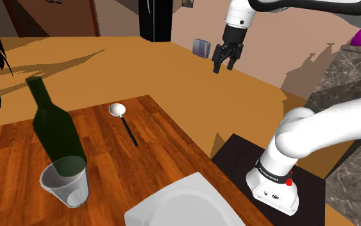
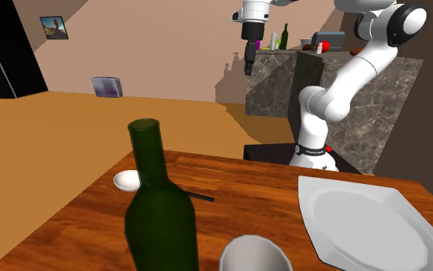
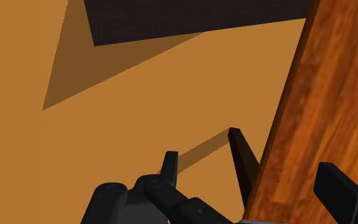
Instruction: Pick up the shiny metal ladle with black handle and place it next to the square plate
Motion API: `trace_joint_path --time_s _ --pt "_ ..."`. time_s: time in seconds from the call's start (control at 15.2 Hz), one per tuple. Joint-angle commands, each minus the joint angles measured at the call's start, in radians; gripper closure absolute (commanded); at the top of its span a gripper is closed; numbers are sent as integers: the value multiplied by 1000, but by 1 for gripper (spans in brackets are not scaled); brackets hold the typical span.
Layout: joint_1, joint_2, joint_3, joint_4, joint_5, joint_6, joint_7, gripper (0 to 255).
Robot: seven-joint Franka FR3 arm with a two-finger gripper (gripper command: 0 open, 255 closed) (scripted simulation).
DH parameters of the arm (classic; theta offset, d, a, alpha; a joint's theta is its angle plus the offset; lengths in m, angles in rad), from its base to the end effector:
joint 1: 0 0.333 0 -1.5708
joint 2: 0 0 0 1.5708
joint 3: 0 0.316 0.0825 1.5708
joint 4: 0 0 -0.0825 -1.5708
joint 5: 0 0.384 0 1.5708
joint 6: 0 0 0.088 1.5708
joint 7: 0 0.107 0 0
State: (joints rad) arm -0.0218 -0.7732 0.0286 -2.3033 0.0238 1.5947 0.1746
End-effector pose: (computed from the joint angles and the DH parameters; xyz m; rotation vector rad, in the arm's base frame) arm 0.3135 0.0077 0.6136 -3.1186 0.2737 -0.0999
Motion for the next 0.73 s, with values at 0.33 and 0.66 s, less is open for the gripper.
trace_joint_path --time_s 0.33,0.66 --pt "14 139 86 25 35 89 99 0" --pt "22 300 166 83 49 167 199 0"
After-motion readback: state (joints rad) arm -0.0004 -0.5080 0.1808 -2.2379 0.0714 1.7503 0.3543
